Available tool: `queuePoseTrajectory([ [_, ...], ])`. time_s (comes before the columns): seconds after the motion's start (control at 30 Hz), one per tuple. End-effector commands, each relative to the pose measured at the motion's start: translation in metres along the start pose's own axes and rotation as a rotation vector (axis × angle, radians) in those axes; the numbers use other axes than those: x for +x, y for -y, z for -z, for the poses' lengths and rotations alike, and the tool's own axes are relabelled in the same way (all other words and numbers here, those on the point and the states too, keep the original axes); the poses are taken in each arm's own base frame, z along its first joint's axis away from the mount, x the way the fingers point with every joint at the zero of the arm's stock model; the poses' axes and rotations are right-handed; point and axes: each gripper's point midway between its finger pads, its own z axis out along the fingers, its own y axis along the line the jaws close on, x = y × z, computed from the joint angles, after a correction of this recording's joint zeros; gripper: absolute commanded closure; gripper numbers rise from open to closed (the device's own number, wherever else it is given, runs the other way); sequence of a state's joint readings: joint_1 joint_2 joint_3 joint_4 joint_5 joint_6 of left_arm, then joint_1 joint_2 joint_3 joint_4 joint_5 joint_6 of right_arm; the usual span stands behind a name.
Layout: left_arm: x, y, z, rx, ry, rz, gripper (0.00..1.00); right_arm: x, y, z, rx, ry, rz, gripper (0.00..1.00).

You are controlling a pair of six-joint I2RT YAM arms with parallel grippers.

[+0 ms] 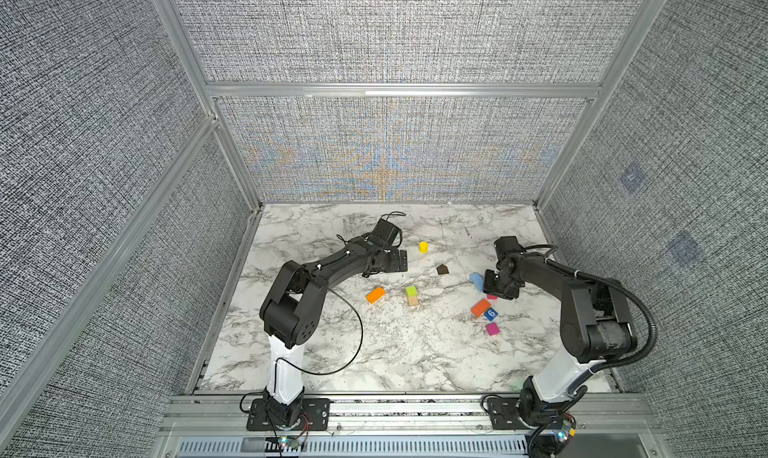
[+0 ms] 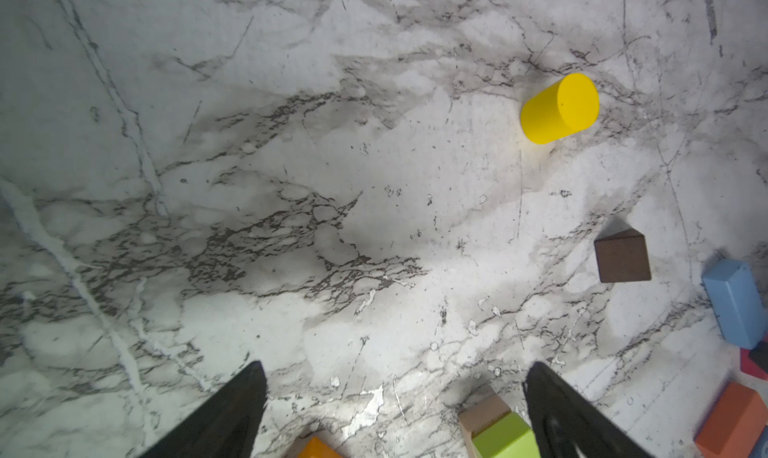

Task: Build the wood block tower
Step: 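Lower the right gripper around the pink cube and close on it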

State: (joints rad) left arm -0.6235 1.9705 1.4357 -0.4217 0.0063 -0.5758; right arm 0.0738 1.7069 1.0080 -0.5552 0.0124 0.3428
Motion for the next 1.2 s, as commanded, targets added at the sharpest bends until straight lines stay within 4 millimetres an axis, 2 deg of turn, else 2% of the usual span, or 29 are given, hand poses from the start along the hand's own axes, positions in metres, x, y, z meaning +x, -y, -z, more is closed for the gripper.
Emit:
queuePoseTrajectory([
  [0.0,-0.004,0.003,0.005,0.015,0.011,-0.004,0.01,0.005,-0.003,0.003,-0.016,-0.013,0.001,0.54],
  [0.37,-0.003,0.001,0.010,0.009,0.016,-0.004,0.01,0.004,-0.004,-0.001,-0.011,-0.023,0.001,0.58],
  [0.67,-0.003,0.000,0.013,0.007,0.020,-0.005,0.01,0.004,0.001,-0.002,0.015,-0.023,-0.002,0.70],
  [0.93,0.001,-0.003,0.022,0.004,0.027,-0.003,0.01,0.006,-0.003,0.010,0.012,-0.006,0.016,0.72],
  [1.17,0.008,-0.009,0.039,0.005,0.038,0.012,0.01,0.011,-0.011,0.032,-0.012,0.017,0.044,0.72],
])
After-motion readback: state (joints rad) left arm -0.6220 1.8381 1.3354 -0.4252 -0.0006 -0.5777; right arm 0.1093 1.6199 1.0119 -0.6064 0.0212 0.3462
